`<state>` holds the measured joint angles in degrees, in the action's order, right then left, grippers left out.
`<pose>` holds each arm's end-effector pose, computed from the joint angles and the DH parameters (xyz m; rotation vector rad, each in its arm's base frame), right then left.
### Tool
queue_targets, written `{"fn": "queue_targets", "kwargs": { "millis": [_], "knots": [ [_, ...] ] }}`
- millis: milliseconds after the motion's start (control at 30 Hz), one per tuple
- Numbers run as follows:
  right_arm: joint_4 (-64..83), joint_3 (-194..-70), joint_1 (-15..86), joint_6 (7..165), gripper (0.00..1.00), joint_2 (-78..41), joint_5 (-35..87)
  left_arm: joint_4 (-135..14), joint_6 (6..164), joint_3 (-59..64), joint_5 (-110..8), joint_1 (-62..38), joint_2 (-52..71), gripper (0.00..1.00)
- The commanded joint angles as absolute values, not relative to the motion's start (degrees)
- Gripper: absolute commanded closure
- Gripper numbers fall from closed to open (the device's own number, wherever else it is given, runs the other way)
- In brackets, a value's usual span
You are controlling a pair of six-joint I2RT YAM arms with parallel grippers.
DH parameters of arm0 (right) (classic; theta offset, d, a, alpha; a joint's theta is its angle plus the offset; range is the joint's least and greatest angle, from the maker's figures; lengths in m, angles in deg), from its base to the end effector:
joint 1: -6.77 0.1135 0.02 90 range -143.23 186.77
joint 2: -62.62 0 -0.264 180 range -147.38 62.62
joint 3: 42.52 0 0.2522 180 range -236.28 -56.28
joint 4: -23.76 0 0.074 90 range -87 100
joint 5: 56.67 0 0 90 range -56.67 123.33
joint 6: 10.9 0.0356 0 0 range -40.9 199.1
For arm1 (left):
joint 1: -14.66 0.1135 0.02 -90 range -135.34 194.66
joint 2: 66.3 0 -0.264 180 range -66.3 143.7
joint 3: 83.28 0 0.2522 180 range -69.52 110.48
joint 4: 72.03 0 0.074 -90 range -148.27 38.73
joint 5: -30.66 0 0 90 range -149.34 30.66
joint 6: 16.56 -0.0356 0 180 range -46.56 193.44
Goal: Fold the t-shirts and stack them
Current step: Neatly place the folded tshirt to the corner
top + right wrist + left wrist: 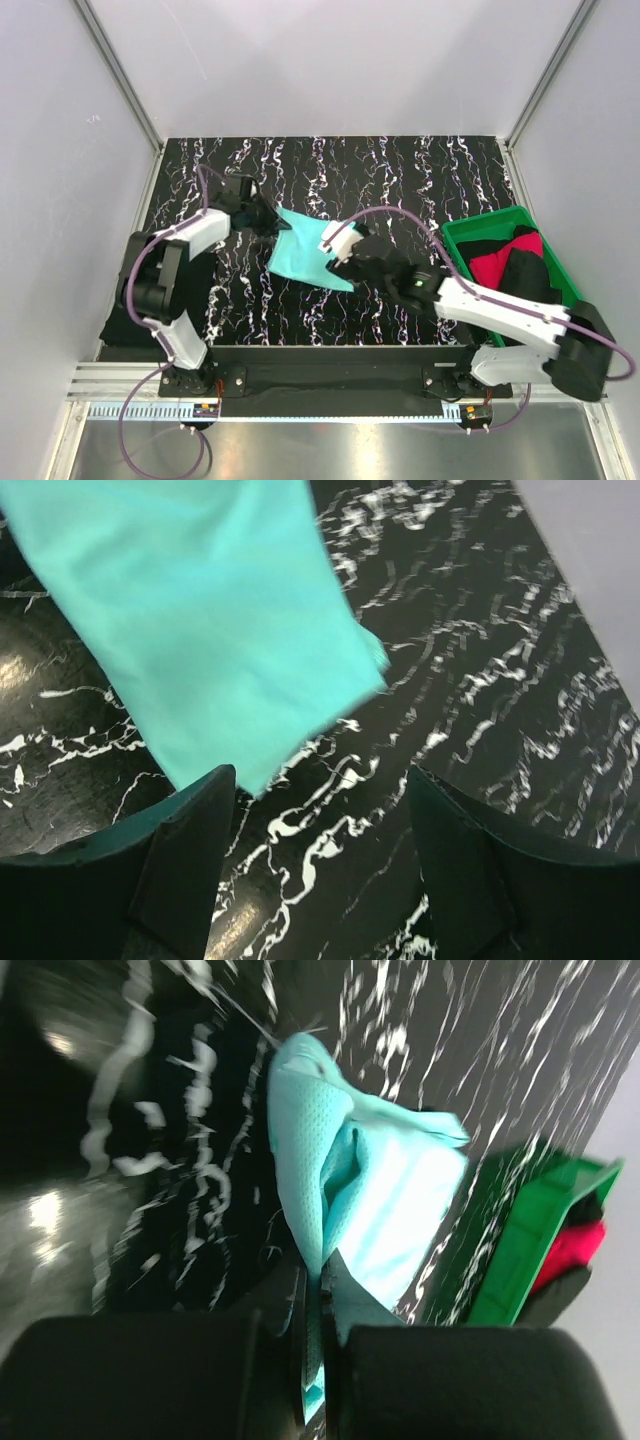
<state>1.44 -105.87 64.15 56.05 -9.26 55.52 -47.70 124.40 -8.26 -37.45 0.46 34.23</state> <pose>0.1618 0.2279 0.2721 -1.1511 1.7153 -0.0408 0.3505 -0.1024 0.1826 -0.6440 2.5199 -0.9334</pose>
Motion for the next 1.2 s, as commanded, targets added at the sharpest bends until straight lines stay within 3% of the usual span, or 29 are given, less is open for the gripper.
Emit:
{"fn": "queue_targets", "kwargs": {
  "millis": [0,300,733,1167],
  "knots": [
    [-3.4,-105.7,63.7,63.2,0.23,-1.5,60.5,-41.7,123.5,-8.3,-47.6,2.2,27.0,1.0],
    [-9.1,-102.4,63.7,70.5,0.23,6.0,59.6,-30.3,124.1,-3.5,-57.4,9.6,20.4,1.0],
    [-10.8,-104.3,63.7,70.6,0.23,5.2,56.4,-16.7,122.2,5.9,-71.4,22.1,16.2,1.0],
    [-11.8,-105.3,63.7,71.7,0.23,4.9,54.9,-9.8,120.6,10.5,-76.2,30.8,11.6,1.0]
  ]
}}
